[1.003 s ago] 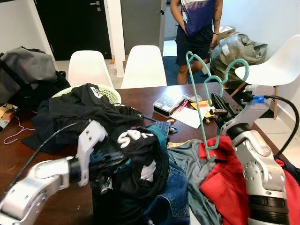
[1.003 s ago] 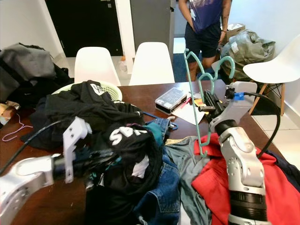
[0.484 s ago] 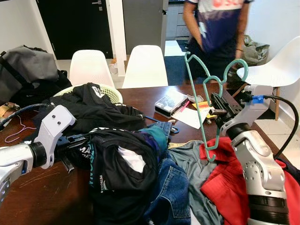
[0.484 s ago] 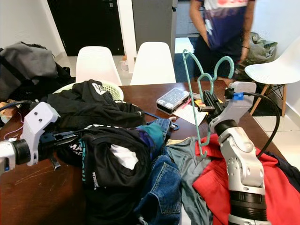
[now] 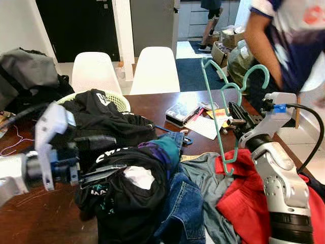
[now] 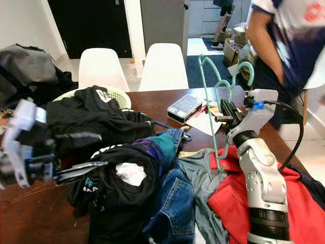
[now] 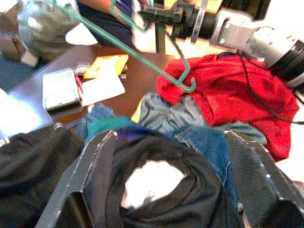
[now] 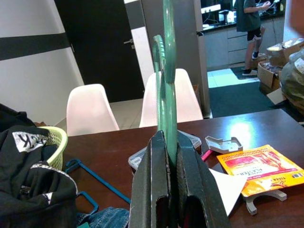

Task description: Hang hanger

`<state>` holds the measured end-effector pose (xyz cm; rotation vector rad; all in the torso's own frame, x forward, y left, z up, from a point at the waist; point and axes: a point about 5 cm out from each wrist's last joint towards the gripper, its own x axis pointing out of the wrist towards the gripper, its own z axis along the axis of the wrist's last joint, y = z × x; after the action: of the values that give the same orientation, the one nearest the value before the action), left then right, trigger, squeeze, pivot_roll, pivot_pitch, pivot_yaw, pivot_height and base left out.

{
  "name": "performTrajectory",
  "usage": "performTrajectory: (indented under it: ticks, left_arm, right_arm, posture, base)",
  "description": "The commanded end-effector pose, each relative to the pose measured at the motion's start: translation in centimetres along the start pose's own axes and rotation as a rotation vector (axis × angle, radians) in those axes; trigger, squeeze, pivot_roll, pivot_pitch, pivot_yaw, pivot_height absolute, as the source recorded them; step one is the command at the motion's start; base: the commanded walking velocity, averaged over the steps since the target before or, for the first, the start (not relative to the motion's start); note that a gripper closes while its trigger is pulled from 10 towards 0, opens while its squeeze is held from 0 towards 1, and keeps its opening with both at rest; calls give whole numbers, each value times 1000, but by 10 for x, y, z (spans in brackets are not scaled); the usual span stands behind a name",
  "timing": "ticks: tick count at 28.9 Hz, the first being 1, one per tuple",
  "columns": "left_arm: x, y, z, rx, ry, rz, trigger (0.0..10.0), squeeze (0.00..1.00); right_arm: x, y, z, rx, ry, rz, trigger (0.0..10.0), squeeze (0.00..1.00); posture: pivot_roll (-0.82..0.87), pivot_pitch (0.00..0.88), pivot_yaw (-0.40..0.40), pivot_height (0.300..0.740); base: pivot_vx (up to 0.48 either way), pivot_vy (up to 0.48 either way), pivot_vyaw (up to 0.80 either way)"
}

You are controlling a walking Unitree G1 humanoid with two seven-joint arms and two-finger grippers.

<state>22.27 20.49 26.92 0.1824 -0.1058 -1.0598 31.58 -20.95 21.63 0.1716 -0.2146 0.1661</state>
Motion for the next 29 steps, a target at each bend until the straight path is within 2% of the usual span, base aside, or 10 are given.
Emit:
performTrajectory:
  ticks: [1, 3, 4, 6, 9, 13, 15, 21, 27, 29]
  left_arm:
    - [-6, 20, 7, 60, 2, 132, 10000, 0]
    - [-8, 39, 12, 121, -9, 275, 10000, 0]
    - [-8, 39, 12, 121, -9, 275, 10000, 0]
    - [-8, 63, 8, 122, -43, 525, 10000, 0]
    - [-10, 68, -5, 139, 12, 594, 10000, 0]
    - [-14, 60, -15, 133, 53, 508, 10000, 0]
    - [-13, 41, -24, 22, -11, 320, 10000, 0]
    - [-16, 17, -45, -178, -78, 88, 10000, 0]
    - [-44, 28, -52, -215, -122, 174, 10000, 0]
    - [-44, 28, -52, -215, -122, 174, 10000, 0]
  right_arm:
    - [0, 2, -1, 4, 4, 5, 10000, 0]
    - [0, 2, -1, 4, 4, 6, 10000, 0]
    - [0, 2, -1, 4, 4, 6, 10000, 0]
    - [1, 1, 0, 2, 4, 8, 10000, 0]
    - [2, 0, 1, -2, 5, 12, 10000, 0]
    - [3, 0, 1, -6, 7, 16, 10000, 0]
    - [4, -1, 2, -9, 9, 18, 10000, 0]
    - [4, 2, 2, -12, 9, 25, 10000, 0]
    - [0, -3, 4, -20, 11, 11, 10000, 0]
    - [0, -3, 4, -20, 11, 11, 10000, 0]
  posture:
    - [7, 0, 4, 740]
    - [7, 0, 4, 740]
    - [7, 0, 4, 740]
    - [-2, 0, -3, 740]
    - [-5, 0, -13, 740]
    - [-5, 0, -19, 740]
    - [-4, 0, -24, 740]
    - [-24, 0, -23, 740]
    - [-28, 0, -19, 740]
    - [-28, 0, -19, 740]
  base:
    - [0, 0, 0]
    - [0, 0, 0]
    - [0, 0, 0]
    - [0, 0, 0]
    - [0, 0, 0]
    - [0, 0, 0]
    - [0, 0, 0]
    - [0, 0, 0]
    - [0, 0, 0]
    - [0, 0, 0]
